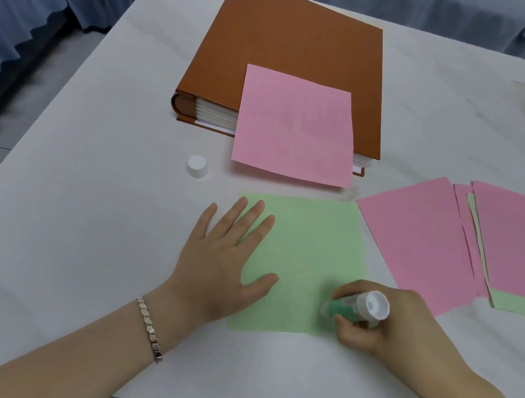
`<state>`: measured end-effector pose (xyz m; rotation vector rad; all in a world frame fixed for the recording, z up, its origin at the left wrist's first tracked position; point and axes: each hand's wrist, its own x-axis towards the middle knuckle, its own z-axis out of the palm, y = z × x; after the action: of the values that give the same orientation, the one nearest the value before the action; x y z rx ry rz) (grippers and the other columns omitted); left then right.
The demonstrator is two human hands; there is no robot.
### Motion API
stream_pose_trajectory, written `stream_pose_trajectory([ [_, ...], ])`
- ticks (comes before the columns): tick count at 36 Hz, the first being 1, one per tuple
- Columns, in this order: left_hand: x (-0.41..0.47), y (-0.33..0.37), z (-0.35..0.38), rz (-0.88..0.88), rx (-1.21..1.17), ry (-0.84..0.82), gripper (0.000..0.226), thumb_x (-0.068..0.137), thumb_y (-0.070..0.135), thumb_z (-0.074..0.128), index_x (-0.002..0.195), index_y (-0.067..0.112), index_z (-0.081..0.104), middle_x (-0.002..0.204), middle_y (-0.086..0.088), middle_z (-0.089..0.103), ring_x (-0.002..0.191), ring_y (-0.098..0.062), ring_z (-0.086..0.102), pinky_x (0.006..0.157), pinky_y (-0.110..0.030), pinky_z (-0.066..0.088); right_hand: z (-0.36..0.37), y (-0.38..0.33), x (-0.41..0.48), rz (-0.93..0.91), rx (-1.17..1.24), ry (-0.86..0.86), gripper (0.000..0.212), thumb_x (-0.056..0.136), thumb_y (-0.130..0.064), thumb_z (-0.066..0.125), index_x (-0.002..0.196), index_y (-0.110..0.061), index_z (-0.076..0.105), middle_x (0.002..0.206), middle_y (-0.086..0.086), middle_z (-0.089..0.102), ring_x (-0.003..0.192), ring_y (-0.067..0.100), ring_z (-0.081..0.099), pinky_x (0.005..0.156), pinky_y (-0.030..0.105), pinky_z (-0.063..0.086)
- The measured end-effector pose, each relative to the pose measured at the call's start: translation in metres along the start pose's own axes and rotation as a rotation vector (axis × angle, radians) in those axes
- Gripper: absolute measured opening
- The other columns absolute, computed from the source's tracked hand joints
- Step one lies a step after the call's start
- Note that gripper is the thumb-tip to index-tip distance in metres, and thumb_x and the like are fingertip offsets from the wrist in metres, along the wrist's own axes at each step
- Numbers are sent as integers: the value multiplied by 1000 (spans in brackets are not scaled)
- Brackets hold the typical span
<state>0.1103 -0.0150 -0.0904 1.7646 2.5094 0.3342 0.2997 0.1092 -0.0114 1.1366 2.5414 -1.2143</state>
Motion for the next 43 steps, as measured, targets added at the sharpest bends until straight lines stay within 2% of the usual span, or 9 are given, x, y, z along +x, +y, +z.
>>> stream_pose_trajectory([
  [8, -11, 2, -10, -146, 29, -15, 71, 95, 58, 8, 133, 17, 53, 134, -14, 53, 121, -35, 51, 100, -49, 25, -18, 2, 6, 4, 170, 288, 17, 72, -12, 70, 72, -28, 65, 59, -5, 63, 51, 6, 50, 49, 11, 38],
  [12, -21, 2, -16, -117, 95, 61, 61, 96, 49, 20, 115, 16, 67, 124, -22, 59, 102, -40, 59, 93, -48, 35, -16, 5, 10, 11, 202, 311, 19, 75, -14, 70, 77, -32, 63, 70, 4, 68, 61, 17, 58, 52, 18, 42],
  [15, -29, 6, -15, -69, 169, 83, 53, 88, 45, 35, 115, 12, 67, 115, -26, 61, 92, -39, 60, 90, -49, 33, -13, 5, 14, 6, 224, 333, 17, 76, -16, 68, 79, -32, 64, 71, 3, 68, 66, 20, 60, 57, 20, 44],
  [18, -35, 14, -10, -45, 150, 105, 56, 87, 45, 38, 122, 9, 63, 112, -23, 61, 101, -38, 55, 95, -51, 32, -11, 4, 18, 19, 255, 350, 15, 77, -15, 67, 81, -29, 65, 73, 3, 68, 72, 26, 64, 61, 26, 46],
  [21, -39, 22, -5, 70, 90, 110, 57, 89, 43, 37, 134, 9, 50, 129, -15, 56, 123, -34, 44, 102, -53, 28, -8, 3, 19, 34, 273, 358, 16, 76, -15, 66, 82, -30, 64, 75, 5, 69, 75, 27, 65, 67, 33, 50],
  [24, -39, 29, 1, 244, 12, 61, 53, 91, 41, 37, 136, 15, 49, 144, -8, 43, 134, -29, 37, 106, -49, 25, -5, 2, 19, 27, 268, 351, 19, 75, -15, 68, 79, -33, 63, 71, -5, 67, 63, 9, 61, 57, 14, 45],
  [32, -37, 44, 10, 378, -58, 43, 49, 88, 46, 42, 126, 21, 60, 128, -7, 59, 121, -27, 45, 106, -45, 27, 4, -1, 18, -5, 235, 254, 16, 73, -13, 68, 75, -29, 66, 65, -13, 66, 51, 0, 50, 50, 8, 38],
  [38, -31, 44, 10, 429, -116, -5, 55, 88, 44, 41, 131, 12, 56, 137, -1, 51, 125, -21, 42, 106, -37, 27, 12, 1, 18, 0, 202, 218, 13, 66, -25, 68, 76, -32, 66, 73, -2, 70, 56, 6, 56, 57, 16, 44],
  [43, -30, 43, 10, 419, -189, 20, 53, 86, 42, 44, 128, 14, 58, 134, 3, 55, 120, -19, 48, 105, -33, 28, 14, 2, 25, -5, 217, 226, 21, 68, -17, 72, 73, -35, 62, 71, 2, 69, 52, 3, 52, 55, 14, 44],
])
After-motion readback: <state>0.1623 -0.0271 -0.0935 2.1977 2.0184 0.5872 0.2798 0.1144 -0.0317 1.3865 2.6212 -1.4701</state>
